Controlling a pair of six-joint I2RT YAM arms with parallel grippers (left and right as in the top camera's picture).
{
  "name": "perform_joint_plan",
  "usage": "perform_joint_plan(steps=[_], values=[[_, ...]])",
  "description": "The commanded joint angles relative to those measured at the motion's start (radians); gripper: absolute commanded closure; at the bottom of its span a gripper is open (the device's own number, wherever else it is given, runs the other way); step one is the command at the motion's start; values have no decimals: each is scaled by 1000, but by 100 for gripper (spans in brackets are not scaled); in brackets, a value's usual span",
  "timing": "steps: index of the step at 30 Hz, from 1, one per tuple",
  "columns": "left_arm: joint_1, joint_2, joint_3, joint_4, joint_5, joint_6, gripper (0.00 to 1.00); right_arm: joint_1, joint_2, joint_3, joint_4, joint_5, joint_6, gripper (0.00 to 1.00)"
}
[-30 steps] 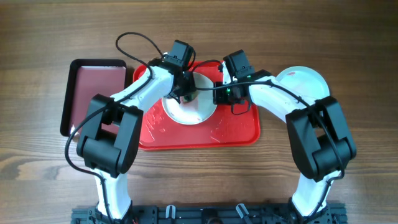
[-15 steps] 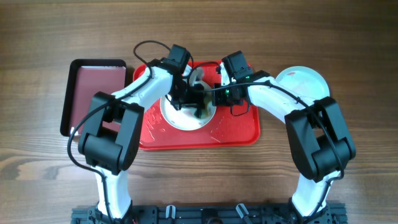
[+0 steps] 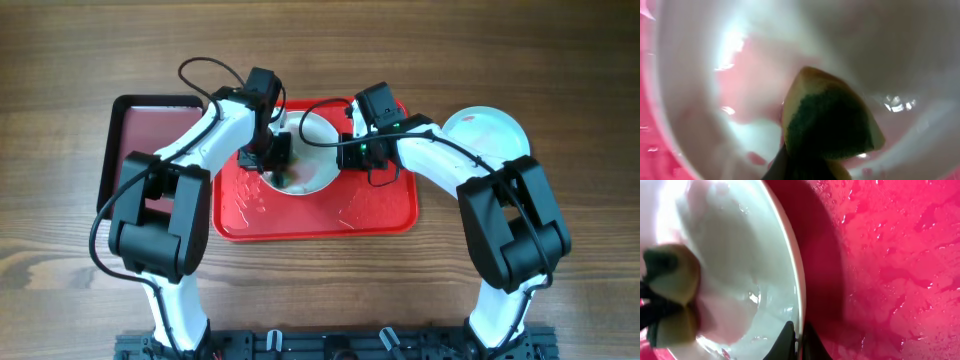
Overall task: Clean dirty plates on tray and stack at the side
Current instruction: 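Scrub the white plate with the sponge in the left gripper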
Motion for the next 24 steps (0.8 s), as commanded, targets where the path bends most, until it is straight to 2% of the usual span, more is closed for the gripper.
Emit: perform_joint_plan(steps=[1,3,5,13,15,18,21,24], values=[[3,50,-21,57,-409,-158,96,-13,21,-12,-17,33,-33,96],[-20,50,-21,86,-464,-167,96,-13,21,-12,-17,33,-33,96],[-49,50,-21,147,-537,-240,96,-13,21,-12,-17,33,-33,96],[-113,50,-21,327,-441,-257,96,-13,21,-12,-17,32,-33,96],[-142,50,-21,376,-319,-212,96,-13,21,-12,-17,32,-36,96],[-179,50,-21,404,-103,-55,96,-10,21,-12,-17,32,-38,96],[-209,50,-21,371,113,50,96,-9,21,-12,-16,32,-39,96],[-220,50,-21,315,267,124,96,-9,21,-12,-16,32,-40,96]])
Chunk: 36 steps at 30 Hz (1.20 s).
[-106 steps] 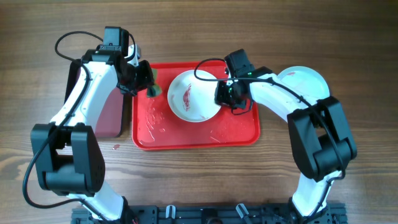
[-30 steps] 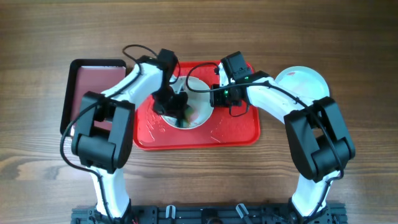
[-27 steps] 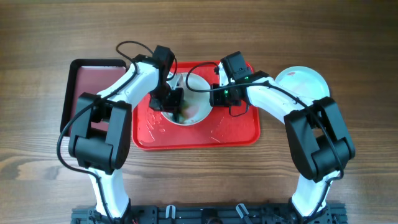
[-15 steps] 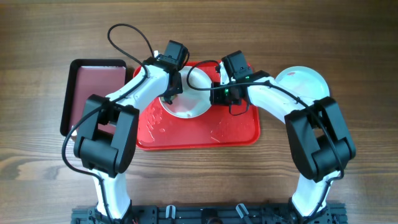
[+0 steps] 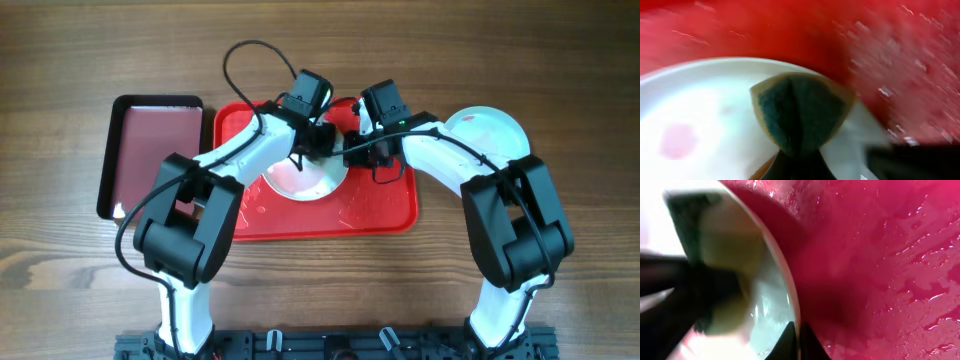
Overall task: Clean dirty plates on tray and stack at the side
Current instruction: 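Scrub the white plate with the sponge in the left gripper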
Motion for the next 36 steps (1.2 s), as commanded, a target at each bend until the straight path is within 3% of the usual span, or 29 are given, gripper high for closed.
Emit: perform_joint_plan(steps=[1,6,10,14,20,25,27,29,32,36], values=[[-33,32,-8,-66,288,134,96,12,21,-14,-7,12,-35,96],[18,32,-8,-86,230,127,96,12,21,-14,-8,12,-35,96],[134,32,-8,-76,-246,-127,96,14,21,-14,-8,13,-35,96],[216,32,-8,-146,-403,-292,96,17,21,-14,-8,13,-35,96],[203,32,-8,-459,-322,-278,96,17,21,-14,-7,12,-35,96],[202,32,-8,-497,367,146,96,16,21,-14,-5,12,-31,96],[202,32,-8,-475,492,215,96,17,21,-14,-5,12,-31,96],[202,32,-8,-408,520,188,96,17,21,-14,-5,11,-31,96],[204,32,-8,-197,459,-7,96,17,21,-14,-12,11,-31,96],[209,30,8,-40,120,-171,96,17,21,-14,-16,12,-31,96]])
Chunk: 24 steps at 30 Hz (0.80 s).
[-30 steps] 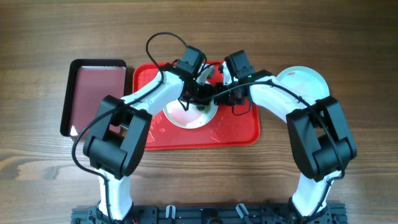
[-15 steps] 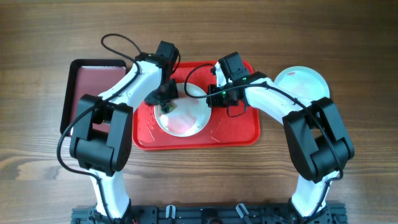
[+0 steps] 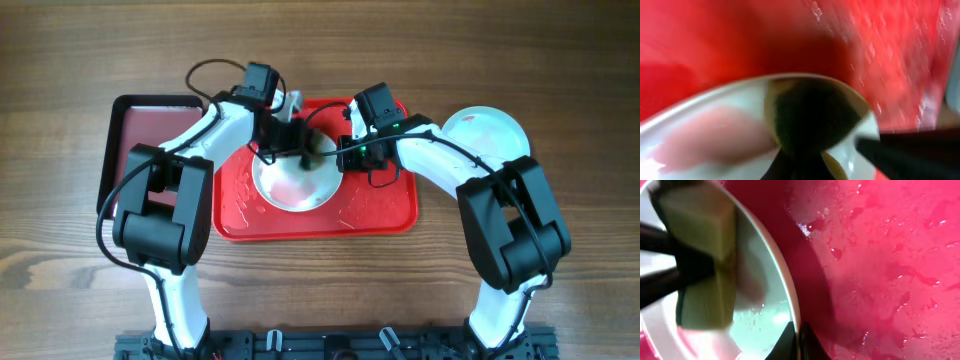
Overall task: Clean dirty plates on tray and stack at the side
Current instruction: 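Scrub the white plate with the sponge in the left gripper, then lift the white plate with the right gripper and stack it on the blue plates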
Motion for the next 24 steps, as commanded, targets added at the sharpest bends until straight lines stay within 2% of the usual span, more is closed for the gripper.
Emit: perform_joint_plan(steps=[1,4,9,15,20,24], values=[[10,5,44,13,-298,-135,96,-7,21,-13,-16,39,5,96],[29,-21,180,-150,-411,-135,96,-7,21,-13,-16,39,5,96],[59,-77,429,-461,-402,-122,96,-7,21,-13,-16,39,8,96],[127,-82,429,-527,-410,-119,96,-8,-35,-13,-39,13,-18,96],[123,-82,358,-503,-405,-124,96,-5,-290,-13,-145,310,-17,96],[121,-81,282,-483,-294,-124,96,43,-399,-13,-213,655,-16,96]])
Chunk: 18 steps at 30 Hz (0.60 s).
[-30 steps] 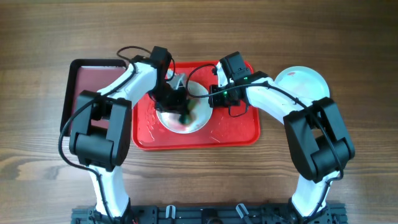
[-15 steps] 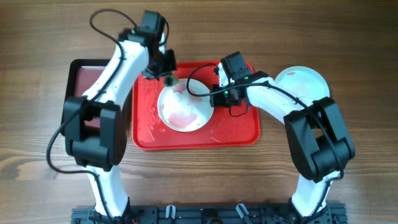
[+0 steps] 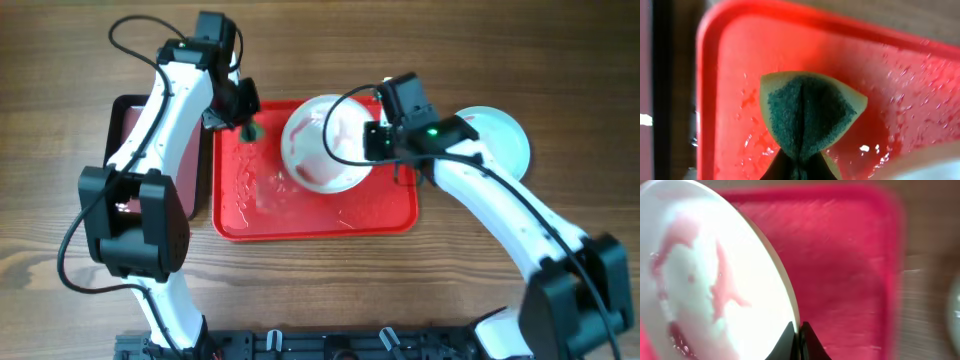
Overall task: Clean dirty plates on tray and stack at the side
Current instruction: 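Lift the white plate with the right gripper and stack it on the blue plates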
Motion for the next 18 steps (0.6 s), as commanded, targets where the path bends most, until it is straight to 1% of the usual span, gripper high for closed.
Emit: perform_joint_plan(steps=[1,3,5,9,11,14,18], values=[[-11,-8,-65,32,92,-6,96,79,-50,5,-39,371,-8,96],[-28,-8,-94,57,92,-6,96,152,-56,5,-53,523,-8,96],[-48,-8,-112,66,92,-6,96,270,-56,5,-61,743,-9,96],[-69,-8,-115,95,92,-6,96,450,-56,5,-47,1121,-10,96],[-69,-8,-115,111,92,-6,96,517,-56,5,-46,1228,-12,96],[-69,-8,-115,115,92,-6,96,576,-56,5,-12,1378,-89,96],[-69,-8,-115,116,91,-6,96,588,-56,5,74,1423,-185,96]])
